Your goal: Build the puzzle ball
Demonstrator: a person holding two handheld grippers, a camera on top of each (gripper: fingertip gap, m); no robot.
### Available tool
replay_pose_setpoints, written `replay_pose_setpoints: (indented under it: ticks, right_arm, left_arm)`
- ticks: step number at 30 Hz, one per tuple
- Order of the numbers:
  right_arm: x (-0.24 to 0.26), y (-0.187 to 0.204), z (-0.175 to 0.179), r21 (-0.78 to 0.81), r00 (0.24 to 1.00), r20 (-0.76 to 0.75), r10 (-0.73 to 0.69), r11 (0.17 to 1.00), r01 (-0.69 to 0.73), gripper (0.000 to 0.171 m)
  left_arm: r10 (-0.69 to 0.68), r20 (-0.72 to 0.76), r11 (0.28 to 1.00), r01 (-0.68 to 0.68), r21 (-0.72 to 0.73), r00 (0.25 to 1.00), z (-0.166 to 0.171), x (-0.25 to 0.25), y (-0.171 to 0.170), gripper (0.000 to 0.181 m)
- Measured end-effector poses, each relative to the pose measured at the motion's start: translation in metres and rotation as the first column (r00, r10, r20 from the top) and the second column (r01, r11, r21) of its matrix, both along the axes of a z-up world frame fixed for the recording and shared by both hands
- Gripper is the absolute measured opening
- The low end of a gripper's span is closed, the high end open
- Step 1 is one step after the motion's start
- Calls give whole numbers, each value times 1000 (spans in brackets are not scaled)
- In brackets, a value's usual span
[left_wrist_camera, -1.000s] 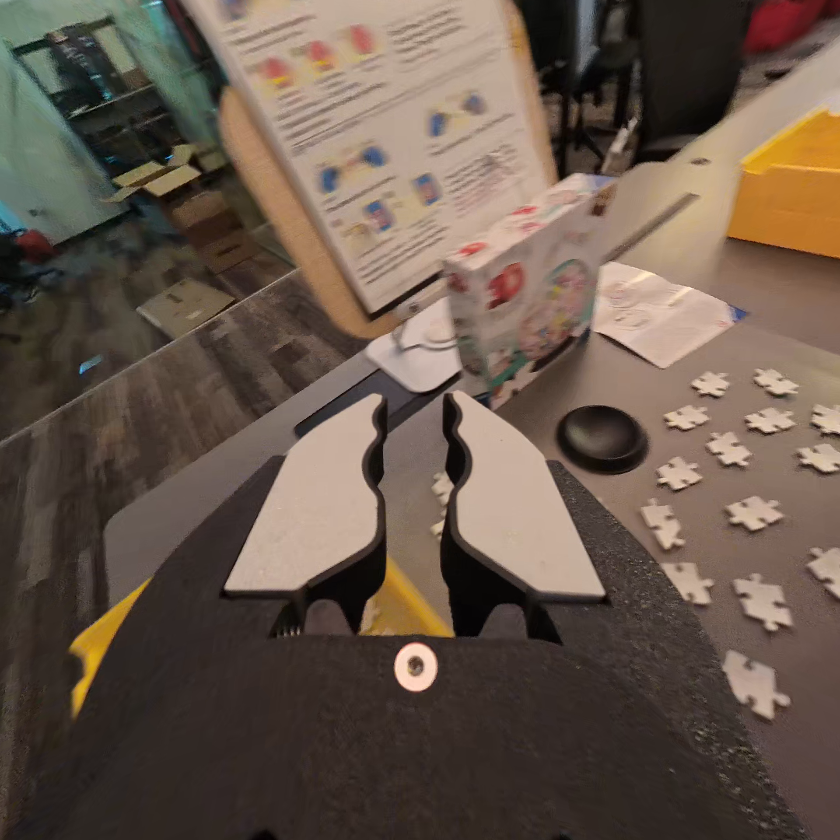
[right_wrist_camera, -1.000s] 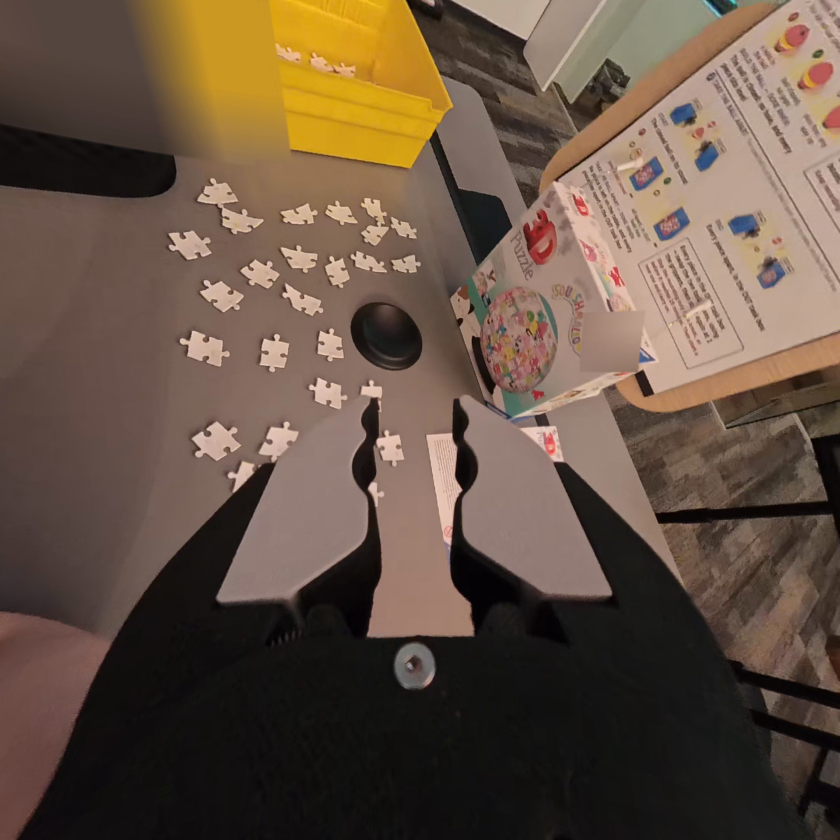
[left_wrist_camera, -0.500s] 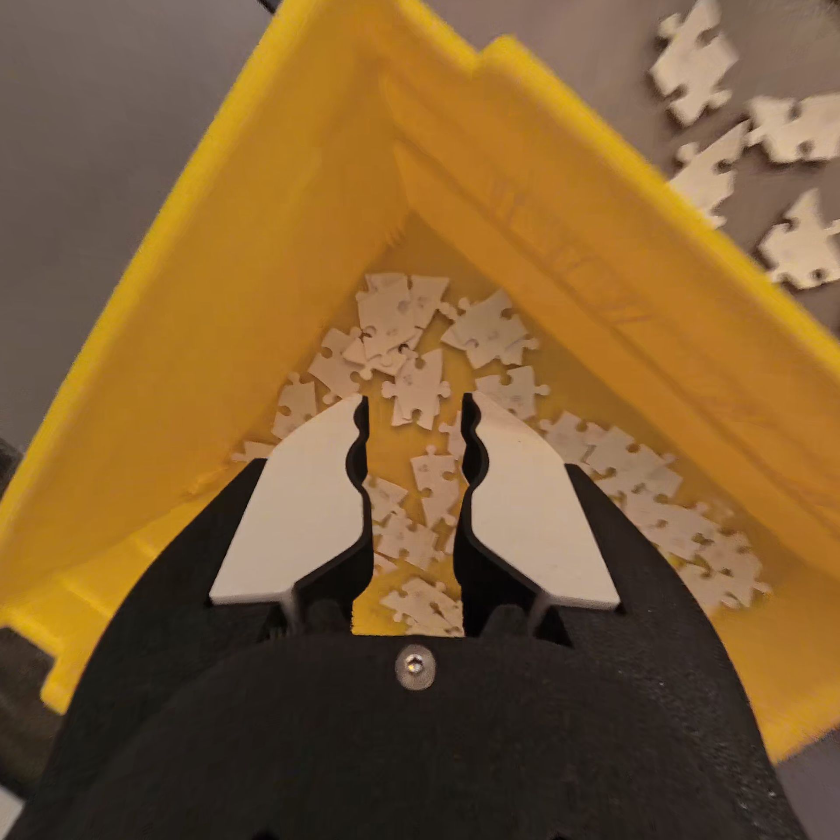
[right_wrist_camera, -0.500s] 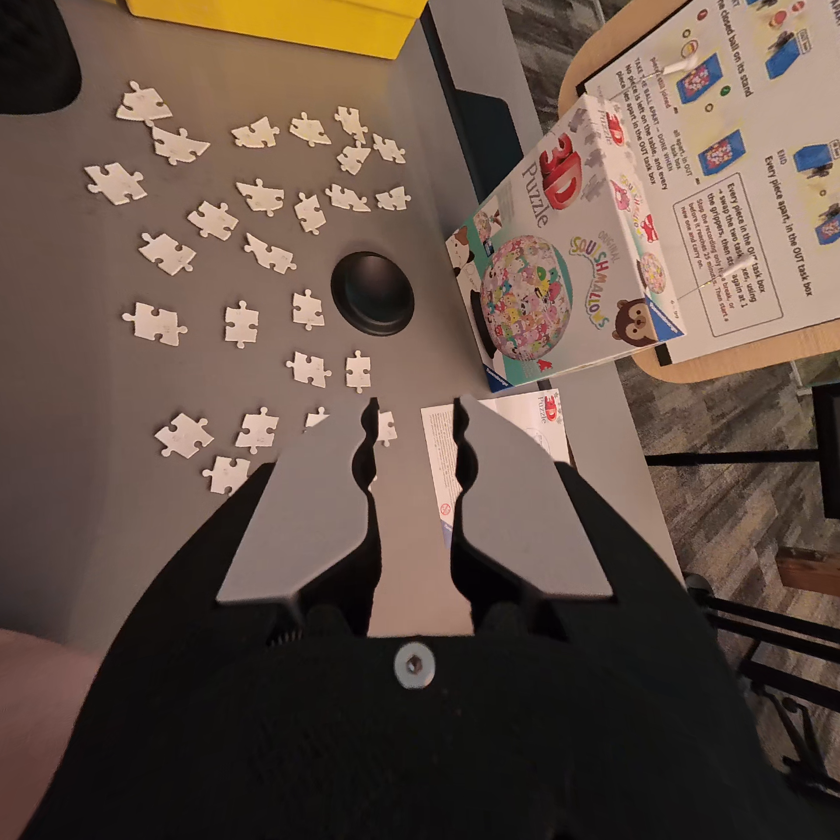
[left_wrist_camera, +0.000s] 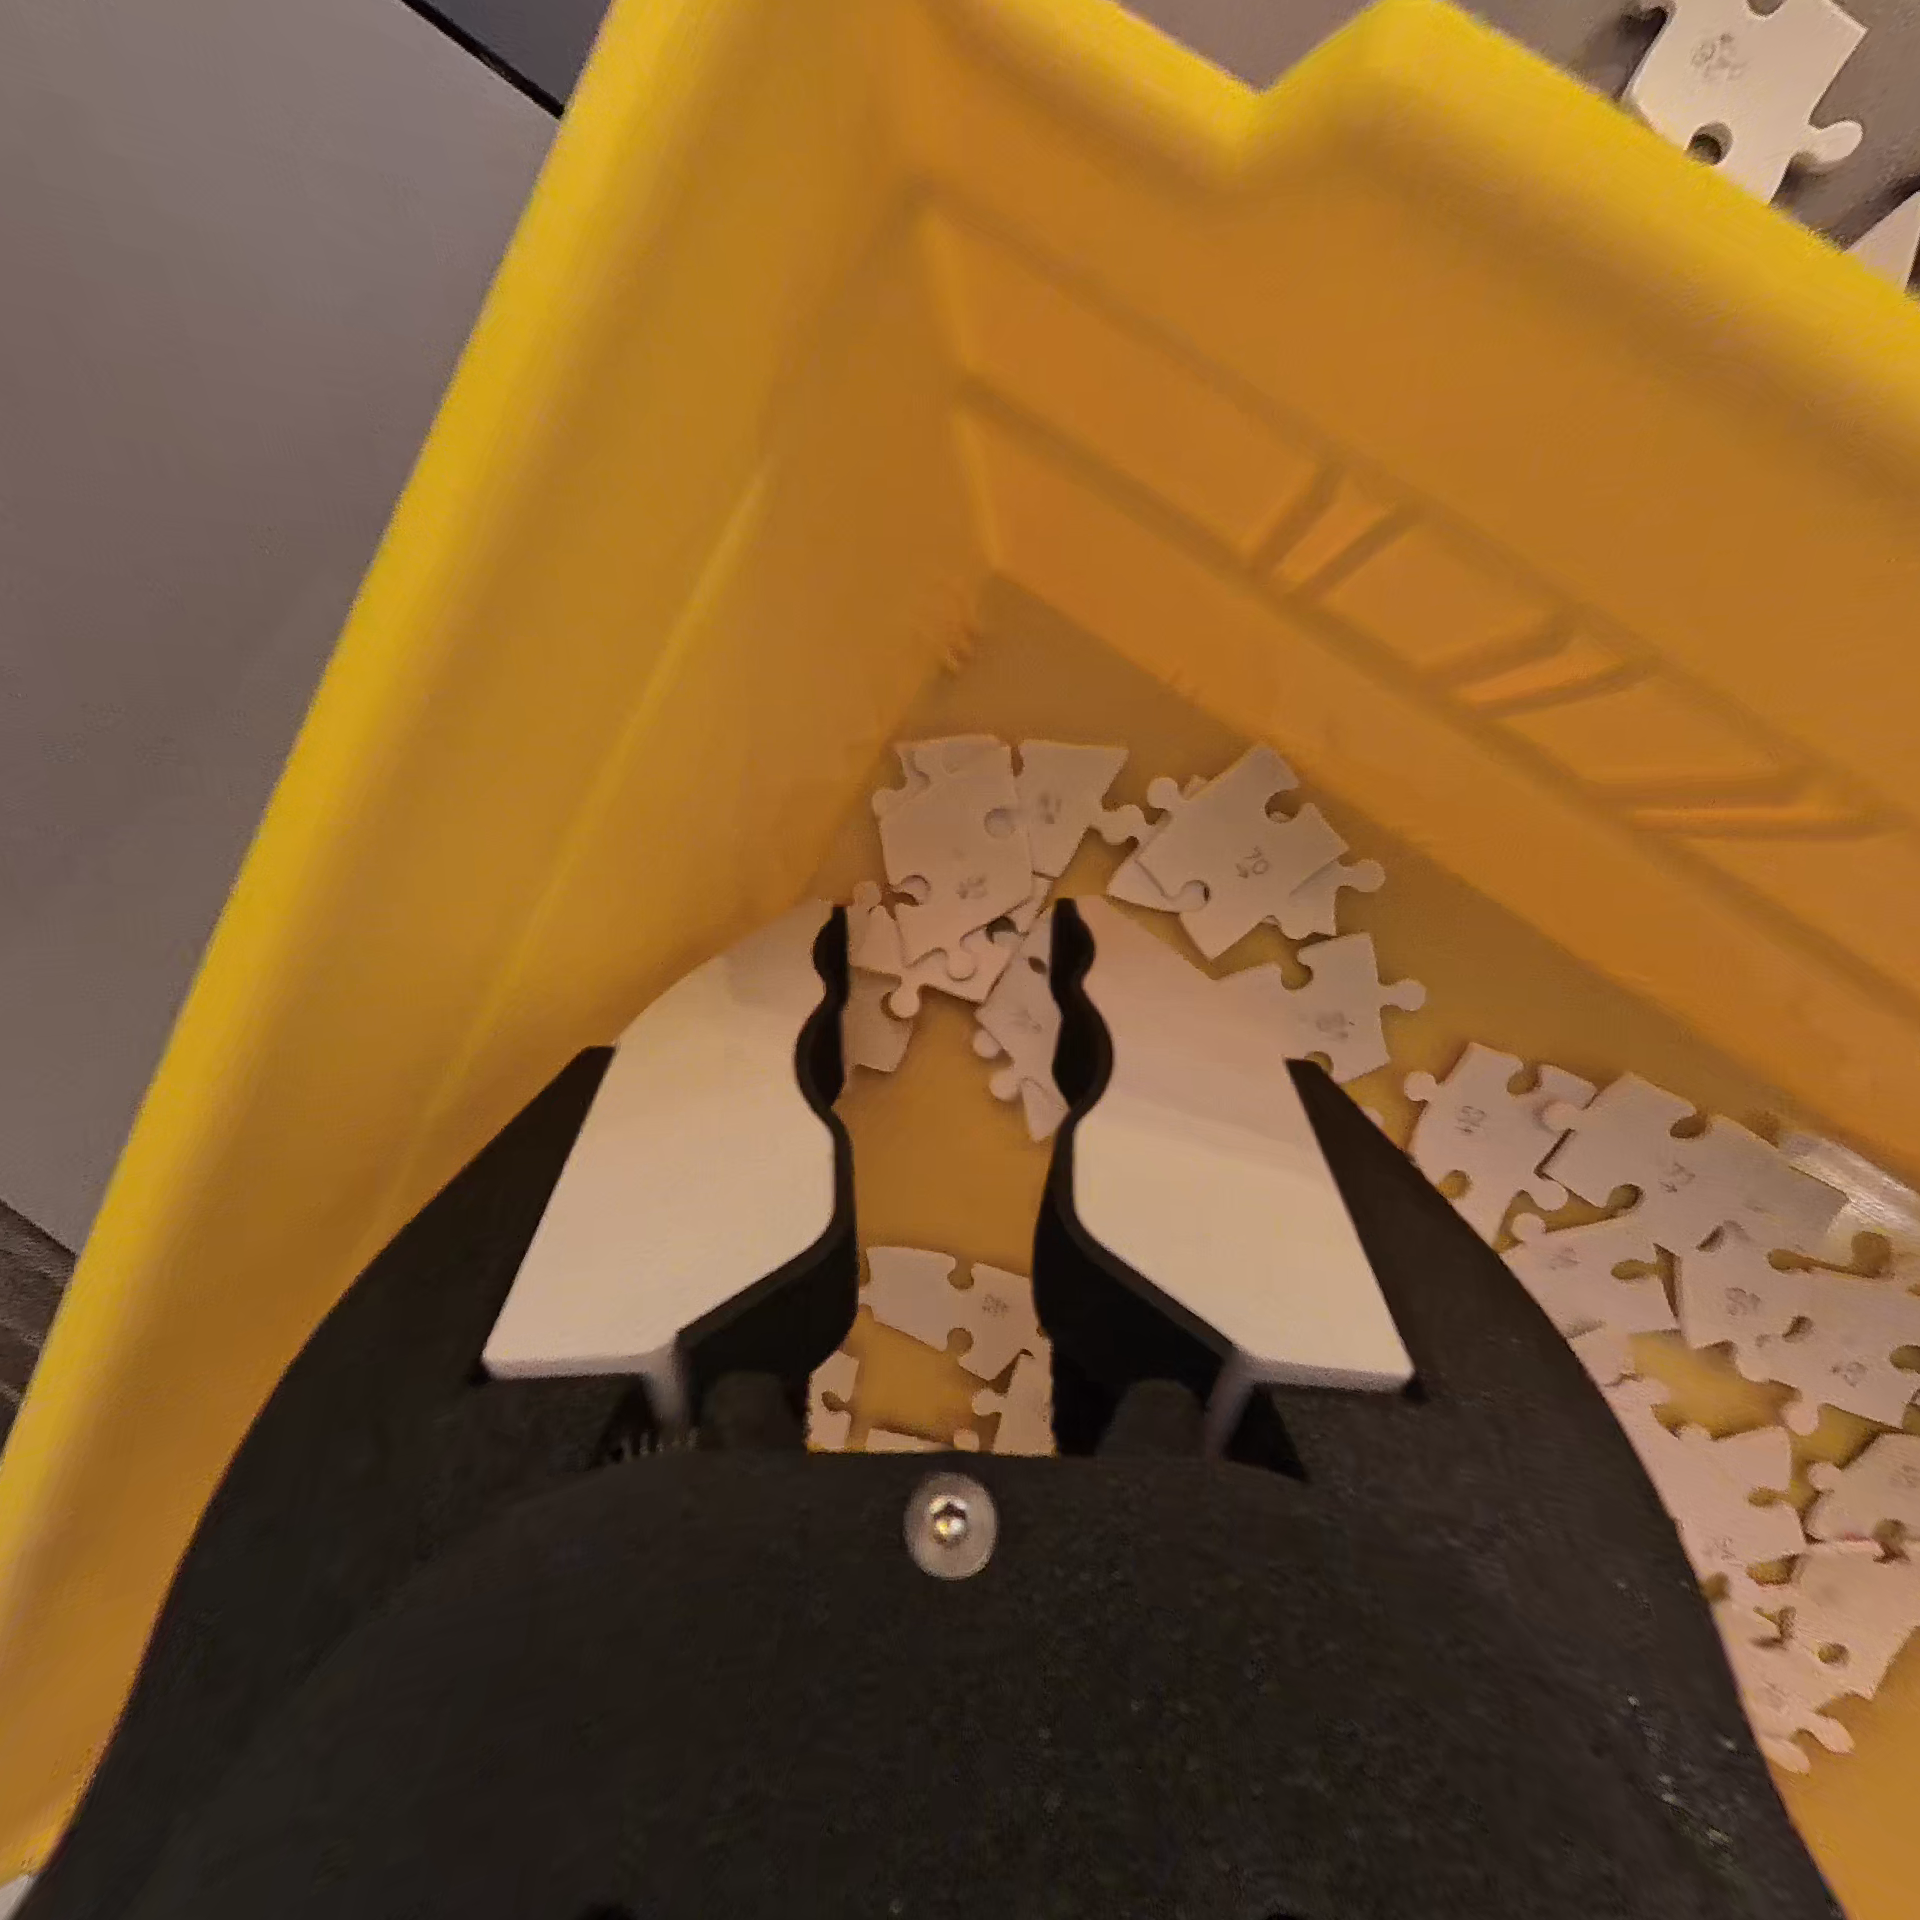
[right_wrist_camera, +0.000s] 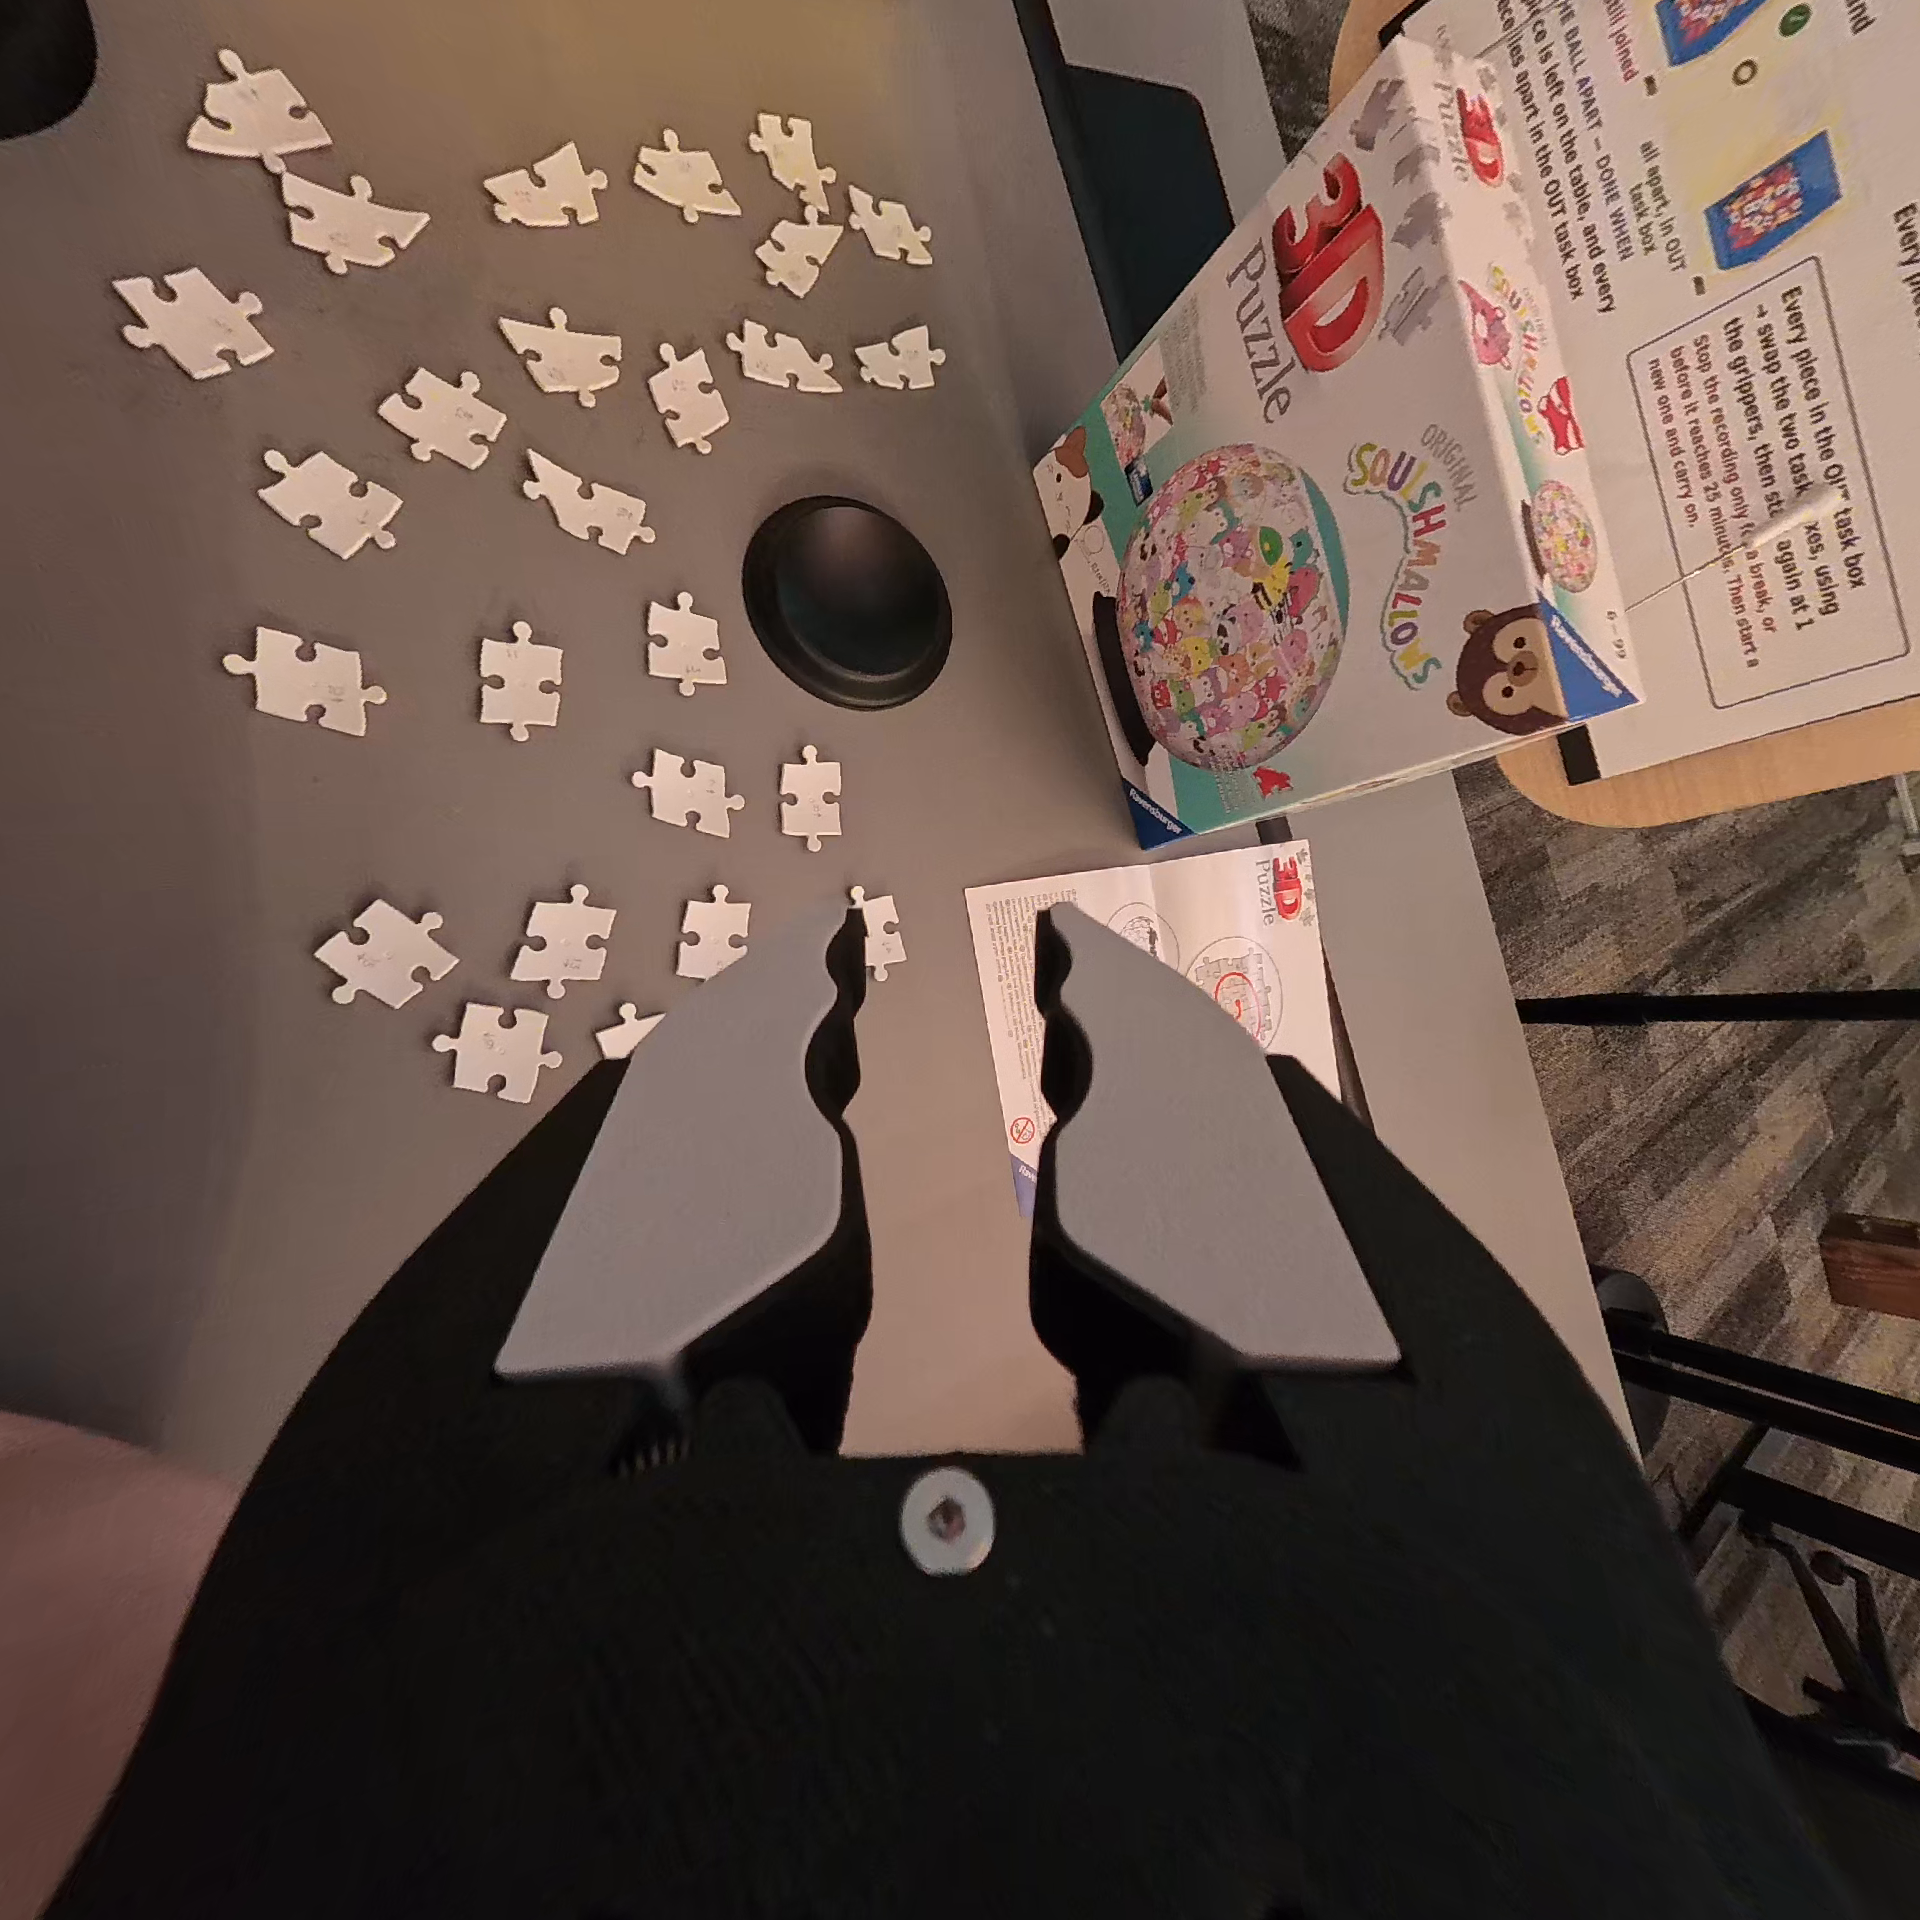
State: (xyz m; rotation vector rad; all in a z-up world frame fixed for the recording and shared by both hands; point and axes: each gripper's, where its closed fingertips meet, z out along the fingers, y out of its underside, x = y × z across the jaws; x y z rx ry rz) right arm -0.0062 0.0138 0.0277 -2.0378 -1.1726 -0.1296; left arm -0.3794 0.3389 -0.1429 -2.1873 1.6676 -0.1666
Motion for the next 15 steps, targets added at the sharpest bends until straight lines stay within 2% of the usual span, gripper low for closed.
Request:
replay_pose_setpoints:
  ticks: [6, 15]
  right_arm:
    - [-3, 1, -3, -13, 1000, 10, 9, 1000, -9, 31]
    - [-5, 1, -4, -19, 1000, 11, 17, 1000, -17, 31]
  left_arm:
    - [-11, -9, 1000, 11, -13, 1000, -3, -1, -2, 13]
    - [-8, -1, 1000, 8, -10, 1000, 6, -6, -6, 0]
